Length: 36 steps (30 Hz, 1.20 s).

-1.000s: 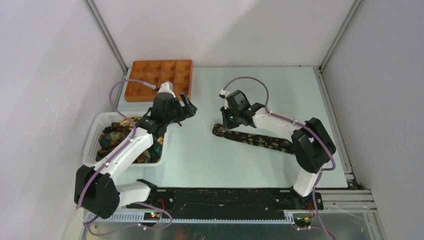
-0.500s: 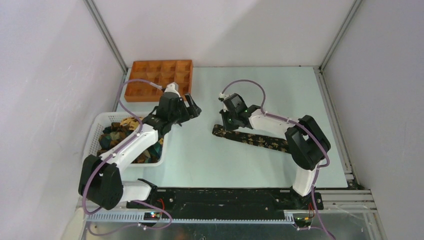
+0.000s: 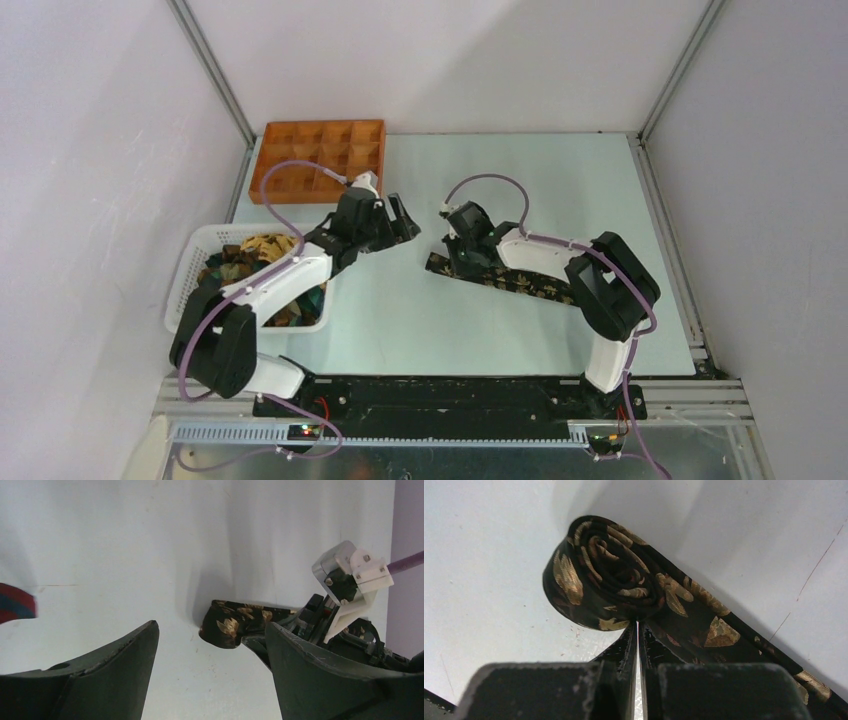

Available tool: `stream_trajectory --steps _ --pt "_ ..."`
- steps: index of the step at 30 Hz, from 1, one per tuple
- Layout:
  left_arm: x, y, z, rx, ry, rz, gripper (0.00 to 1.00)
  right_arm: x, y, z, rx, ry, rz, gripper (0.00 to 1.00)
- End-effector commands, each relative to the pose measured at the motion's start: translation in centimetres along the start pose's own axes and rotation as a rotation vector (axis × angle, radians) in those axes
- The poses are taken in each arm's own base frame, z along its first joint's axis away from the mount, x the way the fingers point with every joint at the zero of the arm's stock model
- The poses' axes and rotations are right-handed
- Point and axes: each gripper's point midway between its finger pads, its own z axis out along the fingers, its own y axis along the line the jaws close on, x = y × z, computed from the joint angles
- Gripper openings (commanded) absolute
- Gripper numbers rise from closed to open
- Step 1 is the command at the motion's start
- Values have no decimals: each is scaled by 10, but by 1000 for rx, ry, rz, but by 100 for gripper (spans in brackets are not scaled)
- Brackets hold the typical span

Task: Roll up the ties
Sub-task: Roll the tie at the center of the board.

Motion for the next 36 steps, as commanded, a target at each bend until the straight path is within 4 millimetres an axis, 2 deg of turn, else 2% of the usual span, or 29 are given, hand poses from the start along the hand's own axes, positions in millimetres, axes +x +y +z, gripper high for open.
stream_trajectory --steps 1,5,12,16,20,23,31,34,36 --pt "16 -27 12 95 43 0 84 -9 -1 2 10 -57 19 5" --pt "37 -30 27 116 85 -8 84 -11 -4 3 4 -78 51 5" --pt "41 -25 38 118 70 -6 84 -17 -3 -4 -19 -100 72 5" --pt "39 -20 38 96 59 6 84 -31 3 -28 -43 -157 79 7" --pt "40 -18 39 90 53 6 84 -48 8 -53 -77 -218 106 13" --pt "42 -19 42 102 57 -3 84 -57 15 -60 -135 -240 138 18" --pt "51 -16 47 116 72 -11 83 -53 12 -33 -177 -184 300 31" --pt "53 -14 47 110 76 -6 83 -50 15 -27 -191 -167 326 38" --pt "54 -12 47 107 77 -2 83 -48 14 -25 -189 -163 340 40"
